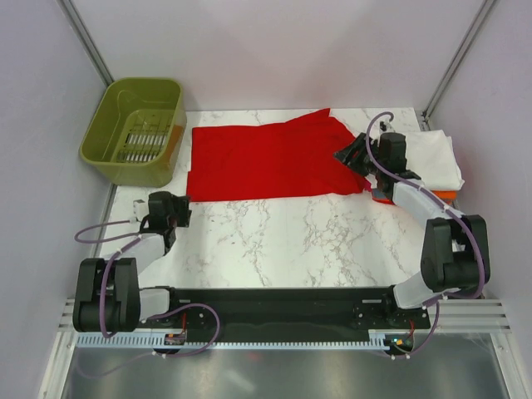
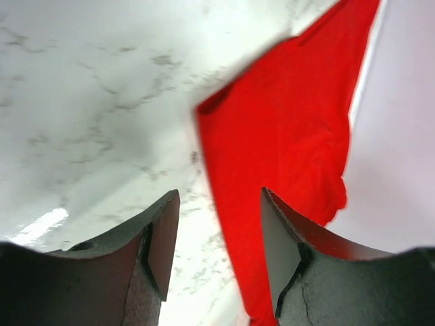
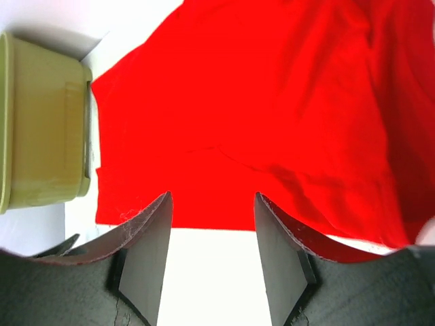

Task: Fold and stack the t-shirts
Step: Fold the tshirt

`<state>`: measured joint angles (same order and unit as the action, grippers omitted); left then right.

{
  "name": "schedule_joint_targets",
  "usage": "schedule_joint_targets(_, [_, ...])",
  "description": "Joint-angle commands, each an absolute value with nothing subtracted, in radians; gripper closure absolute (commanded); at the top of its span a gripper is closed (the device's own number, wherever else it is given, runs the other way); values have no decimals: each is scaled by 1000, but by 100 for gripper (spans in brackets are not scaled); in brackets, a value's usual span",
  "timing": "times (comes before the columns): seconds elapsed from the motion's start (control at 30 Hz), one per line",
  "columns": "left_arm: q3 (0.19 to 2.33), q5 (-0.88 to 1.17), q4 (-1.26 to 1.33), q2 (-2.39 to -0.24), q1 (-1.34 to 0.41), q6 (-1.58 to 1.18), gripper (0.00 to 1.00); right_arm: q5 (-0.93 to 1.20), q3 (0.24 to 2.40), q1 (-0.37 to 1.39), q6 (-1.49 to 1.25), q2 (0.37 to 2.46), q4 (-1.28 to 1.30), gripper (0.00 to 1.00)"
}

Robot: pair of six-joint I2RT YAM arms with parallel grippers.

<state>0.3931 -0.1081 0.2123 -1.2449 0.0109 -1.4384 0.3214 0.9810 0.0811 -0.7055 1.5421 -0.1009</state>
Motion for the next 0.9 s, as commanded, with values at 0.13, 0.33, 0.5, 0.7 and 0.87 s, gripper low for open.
schedule_joint_targets(0.13, [385,-265,373,-1377,-43,-1463,46,258,828,87,-761,1396,-285,42])
schedule_joint_targets(0.33, [442,-291,373,-1469,-46,-1471,50,241,801,87,-749,1350,-270,42])
schedule_joint_targets(0.5, [477,-301,373,-1532,-45,-1477,52,235,784,86,-744,1322,-268,42])
schedule_joint_targets(0.7, [514,-282,370,-1592,-46,-1482,74,224,766,87,-738,1292,-258,42])
schedule_joint_targets(0.87, [500,-323,374,-1566,-43,-1463,98,210,746,87,-729,1261,-233,42])
